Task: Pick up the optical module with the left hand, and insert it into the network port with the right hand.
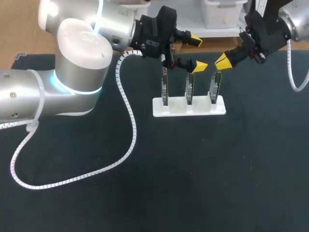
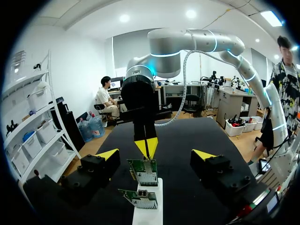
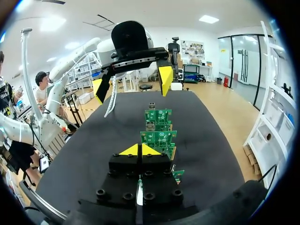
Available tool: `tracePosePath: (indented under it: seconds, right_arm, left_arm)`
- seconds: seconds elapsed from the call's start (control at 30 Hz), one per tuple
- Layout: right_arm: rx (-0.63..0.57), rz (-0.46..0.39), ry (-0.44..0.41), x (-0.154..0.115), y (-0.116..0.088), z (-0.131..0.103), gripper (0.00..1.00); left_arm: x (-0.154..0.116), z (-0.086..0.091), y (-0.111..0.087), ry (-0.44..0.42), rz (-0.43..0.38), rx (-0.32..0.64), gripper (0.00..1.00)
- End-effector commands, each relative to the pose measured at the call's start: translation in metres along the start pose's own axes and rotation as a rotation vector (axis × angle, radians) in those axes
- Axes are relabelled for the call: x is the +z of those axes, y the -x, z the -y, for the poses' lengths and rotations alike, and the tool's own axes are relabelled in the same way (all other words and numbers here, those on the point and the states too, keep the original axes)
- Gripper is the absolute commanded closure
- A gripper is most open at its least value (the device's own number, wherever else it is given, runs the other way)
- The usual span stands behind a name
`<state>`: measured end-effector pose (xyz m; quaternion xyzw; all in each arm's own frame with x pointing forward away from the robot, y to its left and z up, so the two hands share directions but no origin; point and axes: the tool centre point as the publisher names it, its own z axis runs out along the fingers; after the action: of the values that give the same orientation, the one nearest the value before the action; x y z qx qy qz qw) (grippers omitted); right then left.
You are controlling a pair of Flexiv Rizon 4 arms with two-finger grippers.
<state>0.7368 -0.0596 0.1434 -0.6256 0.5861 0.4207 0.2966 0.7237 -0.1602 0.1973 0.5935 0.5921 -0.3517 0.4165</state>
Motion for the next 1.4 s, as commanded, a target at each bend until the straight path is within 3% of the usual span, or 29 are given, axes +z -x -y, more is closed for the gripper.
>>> tracePosePath:
  seconds: [0.03,0.47,0.83,0.9,0.93,0.97,1.4]
  right_arm:
    - [0.006,0.008,0.010,0.004,-0.008,0.004,1.00]
    - [0.009,0.001,0.016,0.006,-0.012,0.007,1.00]
    - [-0.085,0.034,0.008,-0.011,0.020,0.003,1.00]
    - [-0.093,0.034,0.002,-0.014,0.022,0.003,0.58]
    - [-0.097,0.034,0.000,-0.016,0.023,0.003,0.23]
    - [-0.094,0.031,-0.008,-0.018,0.024,0.003,0.00]
    - [-0.103,-0.020,-0.042,-0.035,0.024,-0.002,0.00]
  left_arm:
    - [0.000,-0.001,0.001,-0.001,-0.007,-0.003,0.00]
    - [0.000,-0.001,0.001,-0.001,-0.007,-0.003,0.00]
    - [0.000,-0.001,0.001,-0.001,-0.007,-0.003,0.00]
    - [0.000,-0.001,0.001,-0.001,-0.007,-0.003,0.00]
    - [0.000,-0.001,0.001,-0.001,-0.007,-0.003,0.00]
    - [0.000,-0.001,0.001,-0.001,-0.007,-0.003,0.00]
    - [0.000,-0.001,0.001,-0.001,-0.007,-0.003,0.00]
